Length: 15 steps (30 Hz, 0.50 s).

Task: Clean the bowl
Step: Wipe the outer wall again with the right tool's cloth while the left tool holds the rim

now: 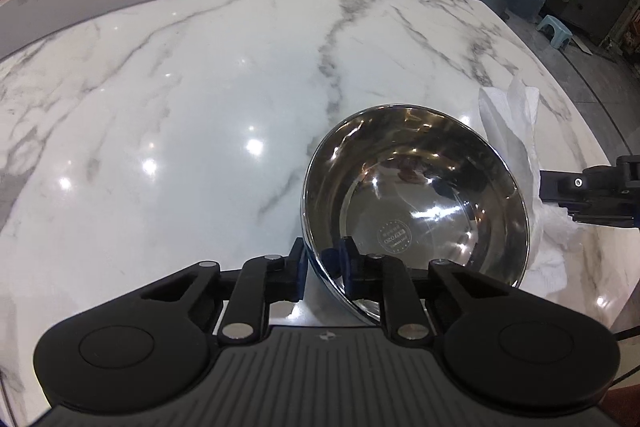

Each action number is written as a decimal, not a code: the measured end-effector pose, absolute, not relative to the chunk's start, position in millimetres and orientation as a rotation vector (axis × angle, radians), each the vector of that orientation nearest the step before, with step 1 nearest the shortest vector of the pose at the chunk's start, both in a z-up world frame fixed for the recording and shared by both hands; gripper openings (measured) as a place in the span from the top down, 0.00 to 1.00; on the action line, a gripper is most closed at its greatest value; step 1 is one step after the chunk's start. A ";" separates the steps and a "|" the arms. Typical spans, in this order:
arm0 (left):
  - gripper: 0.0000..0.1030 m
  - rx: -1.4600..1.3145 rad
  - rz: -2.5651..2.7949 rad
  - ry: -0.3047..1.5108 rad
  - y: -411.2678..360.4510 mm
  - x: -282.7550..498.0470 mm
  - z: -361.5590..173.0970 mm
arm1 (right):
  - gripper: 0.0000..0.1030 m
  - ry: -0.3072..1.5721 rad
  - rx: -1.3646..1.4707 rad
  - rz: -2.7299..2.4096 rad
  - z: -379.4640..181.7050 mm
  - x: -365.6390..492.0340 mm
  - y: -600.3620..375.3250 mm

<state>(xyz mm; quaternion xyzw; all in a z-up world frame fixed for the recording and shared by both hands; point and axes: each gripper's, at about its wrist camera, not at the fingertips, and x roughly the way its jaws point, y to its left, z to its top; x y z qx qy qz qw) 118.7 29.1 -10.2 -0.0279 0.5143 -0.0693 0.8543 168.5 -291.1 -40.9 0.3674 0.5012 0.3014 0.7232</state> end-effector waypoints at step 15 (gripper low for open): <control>0.82 -0.056 -0.133 1.077 28.0 118.1 -12.0 | 0.88 1.210 0.716 0.601 -62.8 164.6 -270.1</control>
